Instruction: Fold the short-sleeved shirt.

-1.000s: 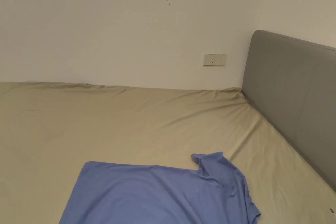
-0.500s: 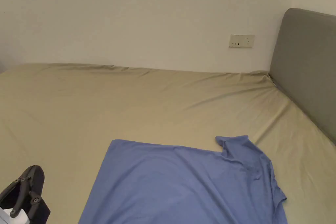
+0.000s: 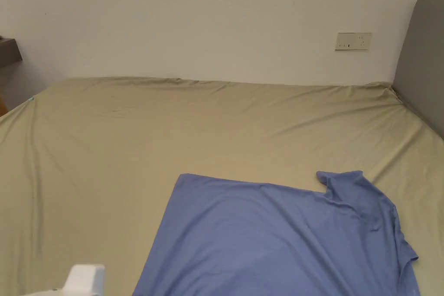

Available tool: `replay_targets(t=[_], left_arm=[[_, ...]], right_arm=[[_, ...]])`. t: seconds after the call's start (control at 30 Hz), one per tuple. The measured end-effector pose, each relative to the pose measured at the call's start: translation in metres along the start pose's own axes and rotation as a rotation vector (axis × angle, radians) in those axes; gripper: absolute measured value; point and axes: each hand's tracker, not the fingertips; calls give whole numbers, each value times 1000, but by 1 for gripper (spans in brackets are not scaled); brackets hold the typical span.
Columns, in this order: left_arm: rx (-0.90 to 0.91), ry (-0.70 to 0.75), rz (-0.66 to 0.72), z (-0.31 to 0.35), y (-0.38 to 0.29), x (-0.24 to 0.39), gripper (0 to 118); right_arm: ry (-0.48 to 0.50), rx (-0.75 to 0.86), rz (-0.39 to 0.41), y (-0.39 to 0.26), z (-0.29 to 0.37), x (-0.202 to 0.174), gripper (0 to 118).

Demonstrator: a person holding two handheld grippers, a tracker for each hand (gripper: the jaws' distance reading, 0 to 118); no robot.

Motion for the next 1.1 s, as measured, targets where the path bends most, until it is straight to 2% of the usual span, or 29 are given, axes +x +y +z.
replay_targets(t=[0.03, 0.07, 0.1, 0.2, 0.23, 0.33, 0.37, 0.4, 0.43, 0.47, 0.5, 0.53, 0.67, 0.7, 0.73, 0.77, 0.8, 0.83, 0.87, 0.93, 0.97, 1.1], left_arm=[[-68, 19, -28, -12, -7, 0, 99], [-90, 28, -53, -21, -13, 0, 83], [-126, 50, -65, -34, -21, -4, 73], [-167, 84, -38, -57, -30, -9, 45], [-170, 80, -20, -52, -26, -3, 41], [-166, 68, -10, -53, -24, -3, 38], [-161, 69, -19, -56, -24, -6, 27], [-151, 47, -26, -53, -22, -6, 14], [-141, 18, -15, -51, -19, -5, 7], [-144, 35, -22, -49, -18, -2, 6], [-141, 42, -48, -52, -21, 0, 6], [-126, 54, -75, -51, -23, 2, 6], [-131, 53, -73, -47, -21, 7, 6], [-131, 56, -70, -47, -22, 7, 6], [-131, 58, -62, -48, -22, 6, 6], [-131, 58, -54, -44, -23, 12, 6], [-131, 58, -48, -44, -24, 13, 6], [-132, 56, -46, -43, -25, 13, 6], [-132, 57, -43, -41, -26, 14, 6], [-121, 58, -36, -33, -24, 11, 6], [-104, 51, -16, -28, -23, 11, 6], [-33, 12, 71, -5, -7, 6, 6]], right_arm=[[7, -15, 9, -2, -2, -1, 1], [8, -29, 22, -4, -3, -2, 1], [10, -42, 32, -6, -5, -2, 1], [28, -105, 43, -12, -13, -2, 1], [34, -134, 55, -15, -16, -2, 1], [44, -217, 90, -26, -27, 0, 2], [53, -260, 102, -29, -32, 1, 4], [61, -334, 121, -34, -40, 5, 13], [76, -409, 143, -41, -49, 8, 33], [87, -472, 165, -49, -58, 10, 74], [102, -543, 180, -57, -67, 13, 98], [109, -621, 186, -64, -74, 15, 107], [150, -831, 226, -100, -99, 22, 104], [163, -856, 222, -108, -103, 23, 98], [168, -885, 213, -116, -107, 23, 83], [171, -915, 197, -121, -109, 24, 57], [185, -928, 169, -124, -109, 24, 36], [239, -914, 108, -125, -107, 24, 18], [276, -870, 63, -122, -103, 24, 13], [206, -800, 138, -112, -93, 18, 12], [209, -758, 159, -104, -85, 16, 12], [218, -645, 66, -73, -73, 23, 12]])
